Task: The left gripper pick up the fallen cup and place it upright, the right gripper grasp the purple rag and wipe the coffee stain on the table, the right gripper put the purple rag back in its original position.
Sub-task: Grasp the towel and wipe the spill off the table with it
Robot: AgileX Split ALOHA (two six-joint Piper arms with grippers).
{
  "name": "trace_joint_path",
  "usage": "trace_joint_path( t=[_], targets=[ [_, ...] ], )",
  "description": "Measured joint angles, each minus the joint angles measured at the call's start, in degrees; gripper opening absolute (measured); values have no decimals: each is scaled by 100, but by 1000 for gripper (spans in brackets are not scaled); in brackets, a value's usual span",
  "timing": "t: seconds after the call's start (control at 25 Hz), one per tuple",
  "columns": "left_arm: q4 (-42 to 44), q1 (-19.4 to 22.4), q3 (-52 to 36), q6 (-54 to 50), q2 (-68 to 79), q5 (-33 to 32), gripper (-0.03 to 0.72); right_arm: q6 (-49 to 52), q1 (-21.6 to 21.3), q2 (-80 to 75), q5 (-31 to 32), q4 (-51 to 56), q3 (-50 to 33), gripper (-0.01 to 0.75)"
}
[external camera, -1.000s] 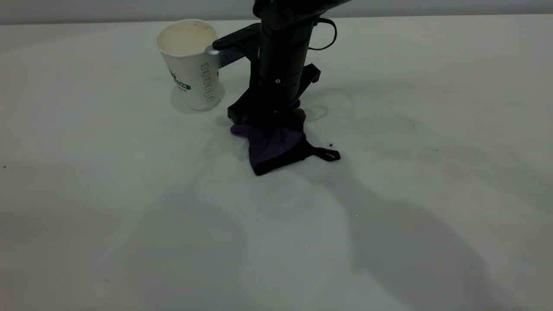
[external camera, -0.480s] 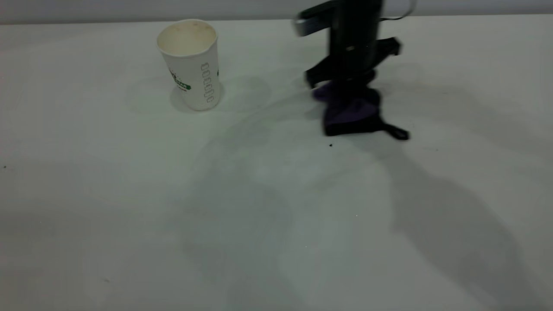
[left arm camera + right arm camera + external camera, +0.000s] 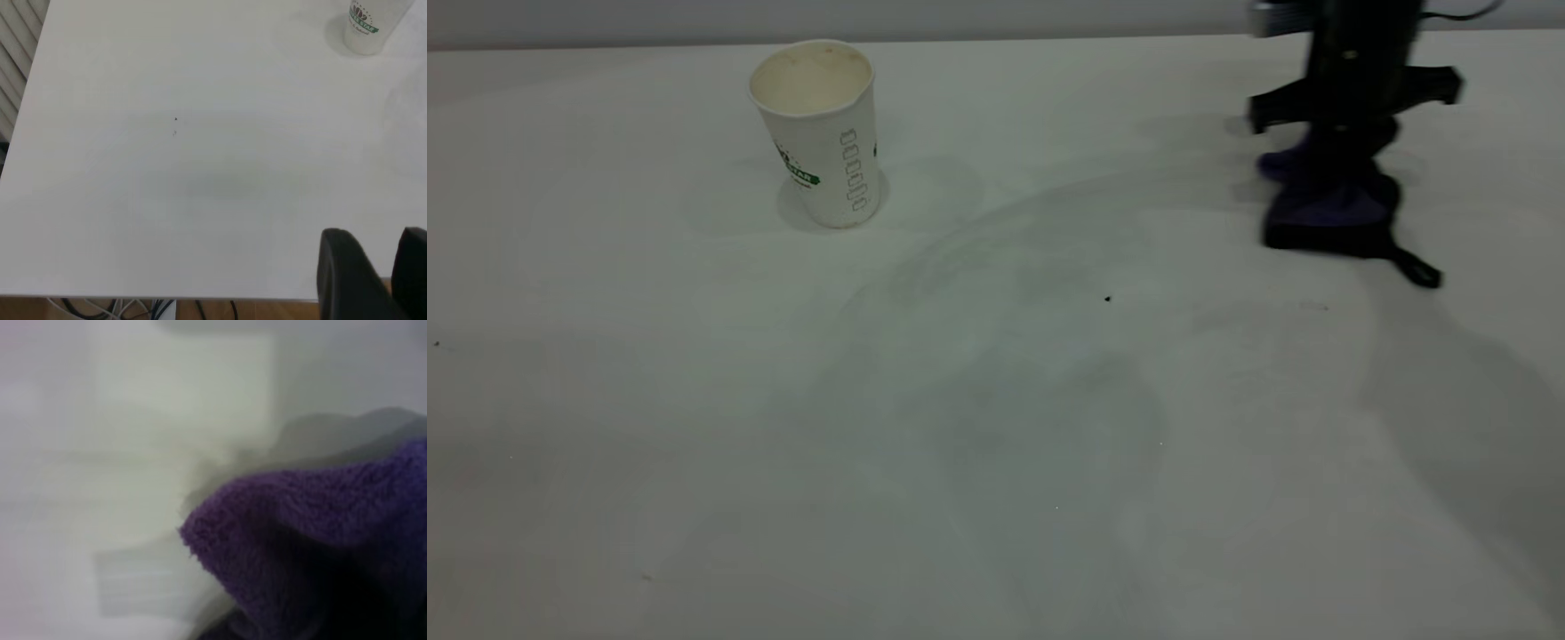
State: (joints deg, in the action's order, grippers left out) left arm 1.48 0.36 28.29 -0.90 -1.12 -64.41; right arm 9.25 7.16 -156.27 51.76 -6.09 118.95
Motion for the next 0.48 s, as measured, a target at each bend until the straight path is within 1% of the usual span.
trace_joint_path(
  t=[0.08, 0.16, 0.2, 0.28, 0.36, 0.4, 0.48],
  targets=[
    [0, 0, 0, 0, 0, 0, 240, -68, -147, 25, 104, 6, 0, 127],
    [0, 0, 0, 0, 0, 0, 240, -176, -211, 59, 278, -25, 22, 230],
    [0, 0, 0, 0, 0, 0, 240, -238, -217, 77, 390, -52, 68, 309],
    [0, 0, 0, 0, 0, 0, 240, -478, -223, 174, 754, -52, 188, 500],
    [0, 0, 0, 0, 0, 0, 240, -855, -223, 361, 1150, 47, 414, 652],
    [0, 0, 0, 0, 0, 0, 240, -978, -223, 488, 1368, 149, 538, 690],
    [0, 0, 0, 0, 0, 0, 240, -1162, -223, 732, 1640, 295, 865, 720]
  ],
)
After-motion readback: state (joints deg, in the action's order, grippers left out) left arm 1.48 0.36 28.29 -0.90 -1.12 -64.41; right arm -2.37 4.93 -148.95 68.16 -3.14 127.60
